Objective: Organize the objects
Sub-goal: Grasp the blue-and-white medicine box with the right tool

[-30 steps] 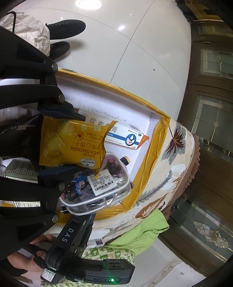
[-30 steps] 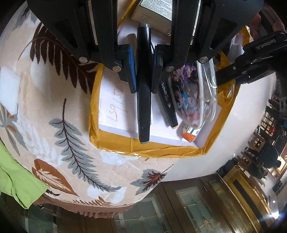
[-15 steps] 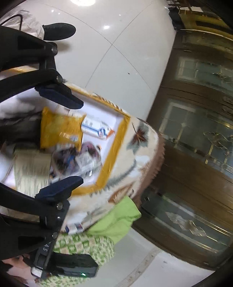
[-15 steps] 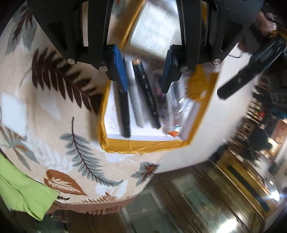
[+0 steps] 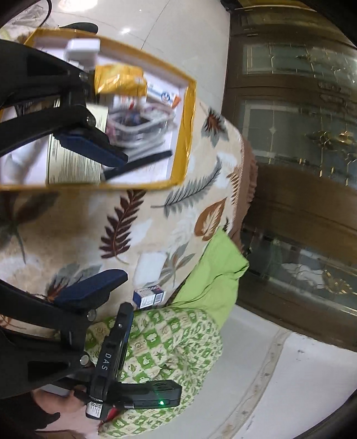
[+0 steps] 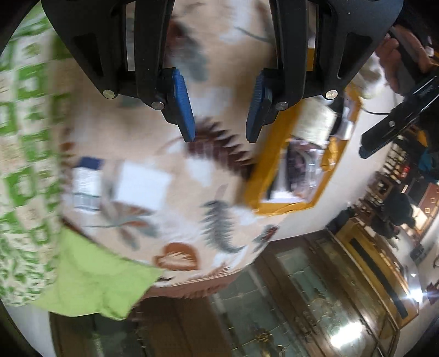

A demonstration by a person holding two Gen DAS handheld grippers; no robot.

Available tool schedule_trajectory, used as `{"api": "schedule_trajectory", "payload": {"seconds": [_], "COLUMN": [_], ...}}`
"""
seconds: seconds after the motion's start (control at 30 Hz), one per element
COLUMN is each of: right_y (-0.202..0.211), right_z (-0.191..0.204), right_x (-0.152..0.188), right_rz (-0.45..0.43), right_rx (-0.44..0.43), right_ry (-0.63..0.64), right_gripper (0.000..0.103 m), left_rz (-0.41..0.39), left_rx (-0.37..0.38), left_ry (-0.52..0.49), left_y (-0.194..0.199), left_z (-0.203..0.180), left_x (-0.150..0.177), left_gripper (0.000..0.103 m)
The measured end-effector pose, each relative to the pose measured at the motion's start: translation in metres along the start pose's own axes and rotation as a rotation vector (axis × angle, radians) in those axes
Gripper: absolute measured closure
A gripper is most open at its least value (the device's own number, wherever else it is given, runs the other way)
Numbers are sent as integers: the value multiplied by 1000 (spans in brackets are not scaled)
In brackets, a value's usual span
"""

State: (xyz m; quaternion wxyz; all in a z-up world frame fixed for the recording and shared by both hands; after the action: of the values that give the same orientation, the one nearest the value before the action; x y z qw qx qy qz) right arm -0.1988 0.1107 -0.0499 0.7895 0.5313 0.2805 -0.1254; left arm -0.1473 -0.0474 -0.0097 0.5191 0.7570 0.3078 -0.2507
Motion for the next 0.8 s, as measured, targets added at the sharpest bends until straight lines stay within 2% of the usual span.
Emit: {"api": "schedule_trajectory", "payload": {"seconds": [0.07,0.17,0.3,0.37,0.47,0.57,0.63,0.73,0.8], "right_y": [-2,-3,-11,-17,-25,-29,-32,-45,-56], "right_z": [-32,-67,-87,-90,-94,-102,-111,-126,-133], "right_x": [3,19,32,32,21,2,-13,-33,-45], "right_rz": [4,-1,4,5,-7,-42,-75,-91,-86], "right_rx": [39,50,55,58,97,159,195,281,379], "right_ry": [-61,-182,-264,-283,-293,-311,-342,-363,-311], "right_gripper": [64,64,64,64,64,64,56,55,55], "left_rz": [18,43,69,49,12,6,5,14,14], "left_rx": [15,29,51,56,56,65,73,89,88], "left_ry": [13,36,80,77,76,67,49,34,23], "left_y": [-10,-23,-36,-36,-34,-34,-34,-35,-36], "left_z": [-5,-6,-2,-1,2,-1,-6,-12,-15], "left_x": [3,11,24,28,34,34,35,37,39], "left_gripper": [26,26,26,26,26,26,26,26,26]}}
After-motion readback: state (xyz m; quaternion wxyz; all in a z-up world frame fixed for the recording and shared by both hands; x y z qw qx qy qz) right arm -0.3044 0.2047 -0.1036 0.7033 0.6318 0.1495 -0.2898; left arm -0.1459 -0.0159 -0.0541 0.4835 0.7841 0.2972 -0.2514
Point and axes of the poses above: each gripper's, at about its wrist camera, not at the fingertips, and y roughly against the way its jaws point, z to its left, x to its underside, the point moved 9 cm from there along -y, roughly the way its jaws point, and after that the axes turned 4 degrees about x, right-handed, at the moved point
